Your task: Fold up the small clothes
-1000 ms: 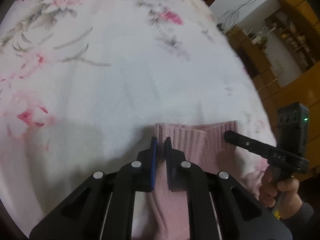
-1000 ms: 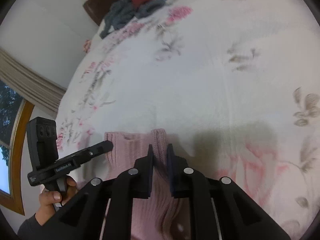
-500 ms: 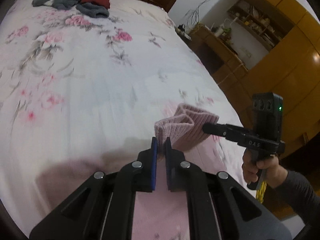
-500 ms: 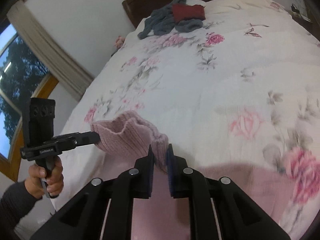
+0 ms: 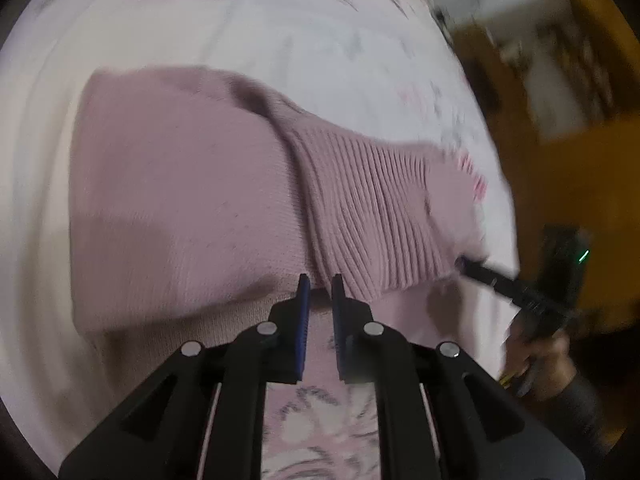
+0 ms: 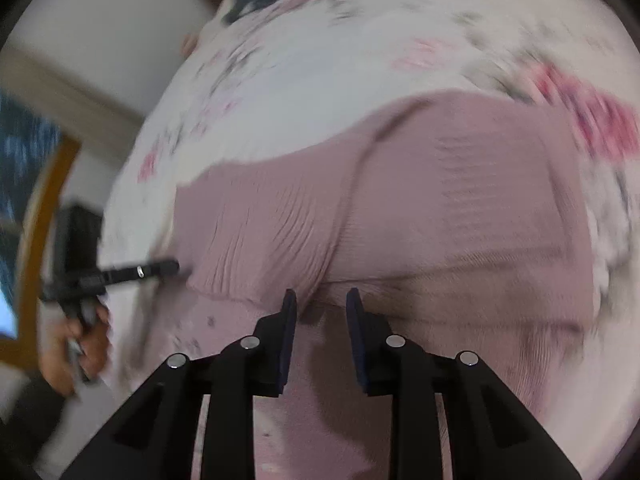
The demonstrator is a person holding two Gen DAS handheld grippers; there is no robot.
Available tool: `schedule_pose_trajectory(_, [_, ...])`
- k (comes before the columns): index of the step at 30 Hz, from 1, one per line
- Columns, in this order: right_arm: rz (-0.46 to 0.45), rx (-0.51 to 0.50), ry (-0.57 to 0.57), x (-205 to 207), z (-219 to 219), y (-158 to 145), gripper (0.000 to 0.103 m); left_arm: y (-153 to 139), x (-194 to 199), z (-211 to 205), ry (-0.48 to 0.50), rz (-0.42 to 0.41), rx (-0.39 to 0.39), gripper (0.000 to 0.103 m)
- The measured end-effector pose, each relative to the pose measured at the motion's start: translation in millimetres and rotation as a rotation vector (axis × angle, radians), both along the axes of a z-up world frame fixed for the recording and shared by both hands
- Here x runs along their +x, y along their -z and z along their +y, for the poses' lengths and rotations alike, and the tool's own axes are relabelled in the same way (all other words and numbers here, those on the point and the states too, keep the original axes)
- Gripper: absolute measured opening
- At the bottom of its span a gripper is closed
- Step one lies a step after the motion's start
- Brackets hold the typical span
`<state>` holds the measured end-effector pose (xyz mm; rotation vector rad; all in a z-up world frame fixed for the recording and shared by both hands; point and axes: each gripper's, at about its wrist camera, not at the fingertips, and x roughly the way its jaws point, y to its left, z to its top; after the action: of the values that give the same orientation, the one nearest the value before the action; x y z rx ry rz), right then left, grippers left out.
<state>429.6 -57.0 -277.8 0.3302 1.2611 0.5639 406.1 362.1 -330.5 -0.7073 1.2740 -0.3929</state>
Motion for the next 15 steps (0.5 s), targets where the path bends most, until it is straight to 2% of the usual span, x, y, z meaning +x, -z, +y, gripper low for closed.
schedule_pose_trajectory(1, [0.029,0.061,0.043,1,-7,2,0.027,0,-2,-1,-0.008,-0.007,-0.017,0.010])
schedule_pose_trajectory(4, [0.096,0.153,0.099,6,-9,12,0.030,2,1,-17,0.008,0.002,-0.028,0.021])
schedule_pose_trajectory(7, [0.147,0.162,0.099,10,5,24,0.031,8,9,-33,0.029,0.029,-0.014,0.025])
schedule_pose_trajectory(8, [0.166,0.164,0.097,11,11,29,0.030,11,12,-38,0.036,0.041,0.011,0.022])
schedule_pose_trajectory(9, [0.170,0.158,0.092,10,15,31,0.028,14,13,-43,0.042,0.053,0.044,0.015])
schedule_pose_trajectory(10, [0.163,0.130,0.081,10,19,32,0.014,18,15,-46,0.043,0.066,0.086,0.002])
schedule_pose_trajectory(12, [0.123,0.047,0.073,9,19,30,0.012,24,14,-44,0.031,0.084,0.131,0.000])
schedule_pose_trajectory(14, [0.120,-0.025,0.082,5,16,39,0.011,25,11,-42,0.034,0.090,0.165,0.000])
schedule_pose_trajectory(15, [0.119,-0.026,0.077,2,15,43,0.011,25,11,-40,0.038,0.087,0.165,0.000])
